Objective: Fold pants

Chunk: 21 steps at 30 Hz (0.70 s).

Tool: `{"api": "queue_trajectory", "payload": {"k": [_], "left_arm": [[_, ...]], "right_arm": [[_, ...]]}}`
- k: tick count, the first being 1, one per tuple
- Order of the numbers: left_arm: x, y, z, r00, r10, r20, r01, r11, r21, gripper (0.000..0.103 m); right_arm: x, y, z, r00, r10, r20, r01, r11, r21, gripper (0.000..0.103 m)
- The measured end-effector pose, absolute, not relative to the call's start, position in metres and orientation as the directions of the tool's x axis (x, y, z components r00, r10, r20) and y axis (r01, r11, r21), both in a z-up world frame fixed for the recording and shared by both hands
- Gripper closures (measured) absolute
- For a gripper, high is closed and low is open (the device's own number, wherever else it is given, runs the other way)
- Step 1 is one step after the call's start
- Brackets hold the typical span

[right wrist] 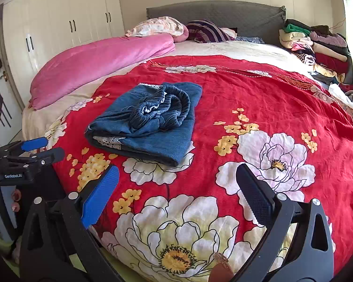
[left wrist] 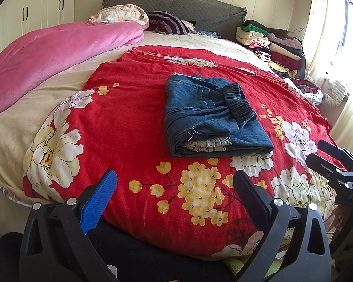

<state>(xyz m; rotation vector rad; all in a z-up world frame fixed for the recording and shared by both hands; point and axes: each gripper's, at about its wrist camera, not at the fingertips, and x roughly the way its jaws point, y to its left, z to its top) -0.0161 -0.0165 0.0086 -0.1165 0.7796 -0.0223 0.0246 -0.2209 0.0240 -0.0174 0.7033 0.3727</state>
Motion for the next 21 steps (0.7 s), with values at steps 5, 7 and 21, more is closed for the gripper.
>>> {"api": "queue_trajectory", "payload": {"k": [5, 7, 21], "left_arm": [[-0.018, -0.015, 0.008, 0.710, -0.060, -0.702, -0.023, 0.994, -0.108, 0.004], [-0.018, -0.014, 0.007, 0.709, -0.056, -0.703, -0.022, 0.995, -0.101, 0.004], [-0.001, 0.015, -0.003, 0.664, -0.037, -0.747, -0.069, 0.991, -0.111, 0.004]], "right_arm": [[0.025, -0.222, 0.026, 0.702, 0.324, -0.634, -0.335, 0.936, 0.107, 0.009], [0.026, -0.223, 0.026, 0.706, 0.317, -0.633, -0.331, 0.938, 0.101, 0.009], [0.049, -0.276, 0.020, 0.739, 0.160, -0.654, -0.163, 0.985, 0.057, 0.009]]}}
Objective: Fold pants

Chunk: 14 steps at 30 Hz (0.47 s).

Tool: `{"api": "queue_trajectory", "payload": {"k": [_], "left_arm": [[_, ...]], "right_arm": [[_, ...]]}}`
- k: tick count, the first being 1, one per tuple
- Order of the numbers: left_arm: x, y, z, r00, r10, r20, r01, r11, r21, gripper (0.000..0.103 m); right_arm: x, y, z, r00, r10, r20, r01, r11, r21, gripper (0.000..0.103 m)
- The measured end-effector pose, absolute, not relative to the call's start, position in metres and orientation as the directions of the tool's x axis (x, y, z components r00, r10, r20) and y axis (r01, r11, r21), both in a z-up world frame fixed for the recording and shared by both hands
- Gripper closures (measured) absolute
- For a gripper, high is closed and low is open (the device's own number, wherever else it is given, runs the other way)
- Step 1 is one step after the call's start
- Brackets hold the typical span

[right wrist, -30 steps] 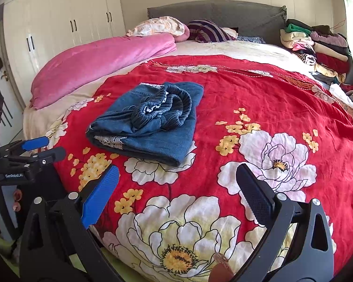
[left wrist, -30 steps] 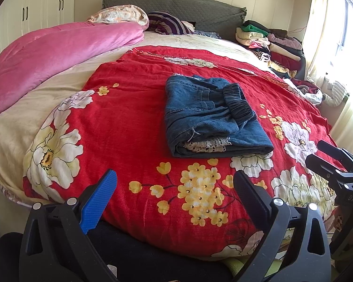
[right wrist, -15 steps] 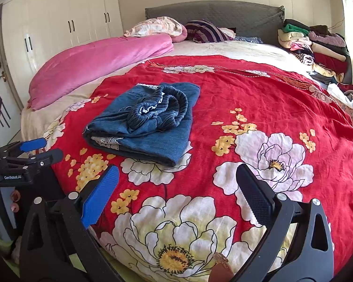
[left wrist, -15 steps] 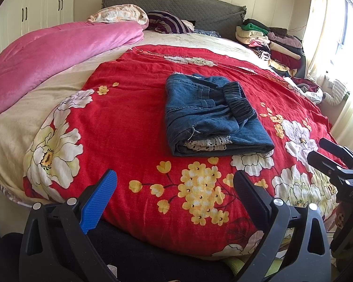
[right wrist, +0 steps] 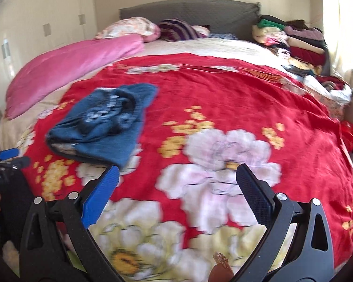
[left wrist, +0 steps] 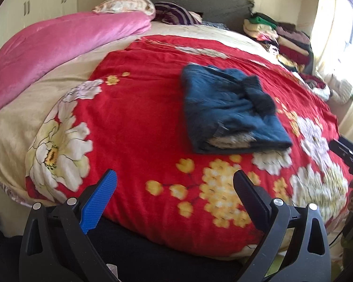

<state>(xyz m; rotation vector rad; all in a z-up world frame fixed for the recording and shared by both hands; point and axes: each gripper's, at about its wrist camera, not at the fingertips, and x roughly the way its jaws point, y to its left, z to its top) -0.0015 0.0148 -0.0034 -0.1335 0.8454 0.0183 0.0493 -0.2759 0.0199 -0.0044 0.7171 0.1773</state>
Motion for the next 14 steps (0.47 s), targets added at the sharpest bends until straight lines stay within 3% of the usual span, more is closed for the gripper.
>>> {"api": "queue_trajectory", "payload": {"k": [3, 14], "left_arm": [[0.010, 0.048, -0.003, 0.665, -0.021, -0.747, -0.124, 0.983, -0.138, 0.004], [0.161, 0.255, -0.002, 0.524, 0.301, -0.797, -0.471, 0.882, 0.023, 0.004]], "right_arm": [[0.061, -0.303, 0.017, 0.742, 0.102, -0.663, -0.087, 0.995, 0.056, 0.009], [0.154, -0.492, -0.007, 0.658, -0.235, -0.715, 0.333, 0.943, -0.004, 0.009]]}}
